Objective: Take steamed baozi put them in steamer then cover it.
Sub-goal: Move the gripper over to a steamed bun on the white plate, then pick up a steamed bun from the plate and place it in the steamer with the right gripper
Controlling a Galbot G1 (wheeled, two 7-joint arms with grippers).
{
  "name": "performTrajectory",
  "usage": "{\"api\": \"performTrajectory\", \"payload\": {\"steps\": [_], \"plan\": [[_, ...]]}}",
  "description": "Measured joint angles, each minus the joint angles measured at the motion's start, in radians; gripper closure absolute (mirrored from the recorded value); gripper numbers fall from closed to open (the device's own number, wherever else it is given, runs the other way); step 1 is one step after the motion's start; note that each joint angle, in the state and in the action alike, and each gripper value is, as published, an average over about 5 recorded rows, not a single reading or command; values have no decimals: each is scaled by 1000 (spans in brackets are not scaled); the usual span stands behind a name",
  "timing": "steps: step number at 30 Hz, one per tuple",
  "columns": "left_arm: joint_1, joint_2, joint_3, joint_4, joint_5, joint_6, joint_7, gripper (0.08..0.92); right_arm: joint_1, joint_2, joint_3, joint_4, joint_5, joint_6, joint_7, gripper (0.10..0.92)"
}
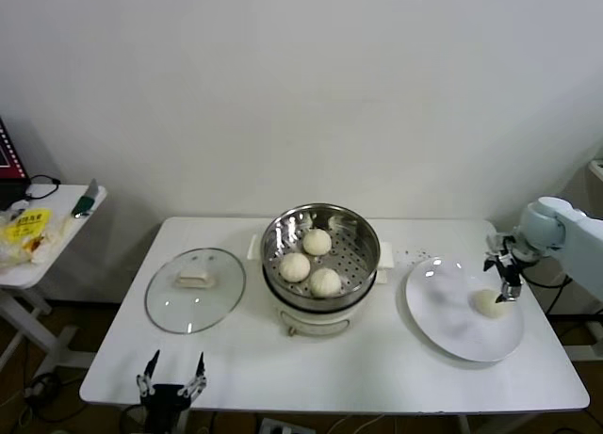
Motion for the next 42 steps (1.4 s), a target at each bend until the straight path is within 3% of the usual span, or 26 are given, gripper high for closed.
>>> {"api": "performTrajectory", "payload": {"steps": [29, 36, 42], "plan": [[-7, -4, 3, 6, 21, 4, -1, 177, -134, 124, 141, -208, -109, 45, -29, 206], [-5, -5, 3, 5, 21, 4, -1, 177, -133, 128, 148, -222, -119, 53, -34, 327], [-1, -6, 3, 3, 21, 2, -1, 177, -125, 128, 148, -226, -113, 50, -35, 354]]}}
